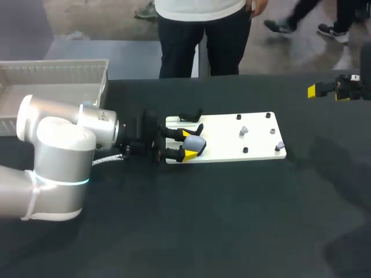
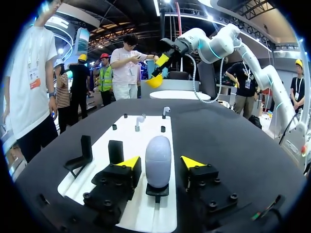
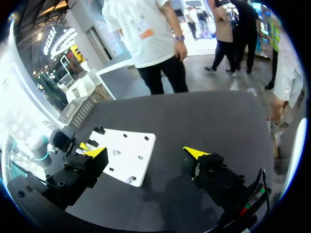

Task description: Pick up each earbud case from the left stands, insert the matching earbuds, close the lid, and place the case in the box.

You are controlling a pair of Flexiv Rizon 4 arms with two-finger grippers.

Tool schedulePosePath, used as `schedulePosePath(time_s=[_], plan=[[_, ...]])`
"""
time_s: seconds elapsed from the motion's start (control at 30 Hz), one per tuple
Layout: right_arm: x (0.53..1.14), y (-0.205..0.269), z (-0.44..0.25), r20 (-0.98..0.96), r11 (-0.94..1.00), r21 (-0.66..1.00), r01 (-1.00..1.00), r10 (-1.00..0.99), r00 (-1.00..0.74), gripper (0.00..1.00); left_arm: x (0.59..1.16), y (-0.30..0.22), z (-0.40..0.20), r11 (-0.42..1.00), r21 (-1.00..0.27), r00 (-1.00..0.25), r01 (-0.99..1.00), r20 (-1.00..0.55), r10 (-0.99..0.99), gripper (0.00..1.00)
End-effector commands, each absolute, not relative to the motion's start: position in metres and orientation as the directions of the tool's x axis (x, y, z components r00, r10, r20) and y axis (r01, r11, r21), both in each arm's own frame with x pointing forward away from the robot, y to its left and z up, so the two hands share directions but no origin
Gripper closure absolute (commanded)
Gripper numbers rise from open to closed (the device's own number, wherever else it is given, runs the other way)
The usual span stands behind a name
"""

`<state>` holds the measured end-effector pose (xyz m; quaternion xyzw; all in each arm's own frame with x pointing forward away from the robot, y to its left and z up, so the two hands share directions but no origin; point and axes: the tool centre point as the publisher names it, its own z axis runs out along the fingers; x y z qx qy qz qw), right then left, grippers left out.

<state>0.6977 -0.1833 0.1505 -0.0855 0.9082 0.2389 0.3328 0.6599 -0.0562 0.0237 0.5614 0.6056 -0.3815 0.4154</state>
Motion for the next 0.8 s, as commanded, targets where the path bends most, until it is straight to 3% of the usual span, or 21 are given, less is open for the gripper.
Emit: schedulePosePath(time_s=[0.03, 0.8], plan=[[0.6985, -0.1836, 0.1496, -0.646, 0.87, 0.378, -0.317, 0.003, -0.763, 0.0, 0.6649, -0.0565, 0.02, 0.069, 0.002, -0.022, 0.998, -0.935, 0.353, 0.52], [0.6985, -0.1836, 0.1496, -0.646, 0.87, 0.378, -0.317, 0.003, -0.763, 0.0, 0.6633, -0.0582, 0.02, 0.059, 0.005, -0.017, 0.998, -0.936, 0.35, 0.62]])
